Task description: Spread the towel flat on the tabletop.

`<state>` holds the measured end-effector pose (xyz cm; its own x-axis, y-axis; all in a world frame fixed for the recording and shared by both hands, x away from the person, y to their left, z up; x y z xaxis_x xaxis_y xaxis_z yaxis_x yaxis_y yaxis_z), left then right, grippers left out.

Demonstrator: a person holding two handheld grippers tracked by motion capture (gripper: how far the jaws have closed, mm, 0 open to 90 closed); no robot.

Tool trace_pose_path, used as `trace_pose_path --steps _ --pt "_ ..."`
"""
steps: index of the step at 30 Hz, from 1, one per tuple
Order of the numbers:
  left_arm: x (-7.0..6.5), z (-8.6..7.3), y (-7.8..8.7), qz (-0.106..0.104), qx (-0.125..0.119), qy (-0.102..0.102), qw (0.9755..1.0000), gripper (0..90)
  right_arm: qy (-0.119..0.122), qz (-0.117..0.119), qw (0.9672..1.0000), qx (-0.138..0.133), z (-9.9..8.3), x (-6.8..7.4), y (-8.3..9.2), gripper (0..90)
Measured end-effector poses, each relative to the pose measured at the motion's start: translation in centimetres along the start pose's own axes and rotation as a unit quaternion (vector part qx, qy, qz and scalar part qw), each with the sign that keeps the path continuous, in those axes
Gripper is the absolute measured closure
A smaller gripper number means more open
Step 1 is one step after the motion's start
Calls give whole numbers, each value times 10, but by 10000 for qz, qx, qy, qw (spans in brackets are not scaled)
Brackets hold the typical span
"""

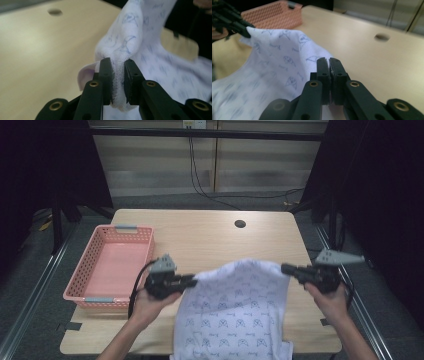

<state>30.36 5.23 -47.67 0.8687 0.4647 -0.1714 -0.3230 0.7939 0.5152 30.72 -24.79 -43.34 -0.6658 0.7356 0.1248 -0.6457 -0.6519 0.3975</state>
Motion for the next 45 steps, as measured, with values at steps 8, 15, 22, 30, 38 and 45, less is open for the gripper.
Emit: trace_pose_path --steps 8,15,22,30,38,45 --pt "-34 -64 6 -731 549 299 9954 635 -489 352 9900 1277 -124 40 15 822" --pt "13 -26 -9 -241 21 571 9981 621 -406 61 9961 775 -82 15 1 629" --pt "57 -30 -47 88 353 1047 9938 620 -450 -317 9915 1177 -87 -36 -56 512" --pt "58 -51 -63 174 790 911 9926 528 -485 -294 9855 1597 -112 -39 -73 616" --pt "47 -57 -65 -69 1004 692 9925 702 -503 -109 9910 1240 -100 -29 -57 853" --pt "53 -39 -52 3 469 830 9954 849 -651 -323 9942 790 -83 -40 -42 830"
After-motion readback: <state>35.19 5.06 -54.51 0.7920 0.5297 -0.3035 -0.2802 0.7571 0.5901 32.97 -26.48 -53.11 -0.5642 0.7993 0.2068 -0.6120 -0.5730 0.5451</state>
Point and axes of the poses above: each handheld gripper's, and its own axes: y roughly backward along the jaws, z roughly out of its top, x roughly to its left, the point moved 10 cm from there along -y, roughly forward along the jaws, and after that the axes turned 3 degrees about -x, right-handed, at the moved point
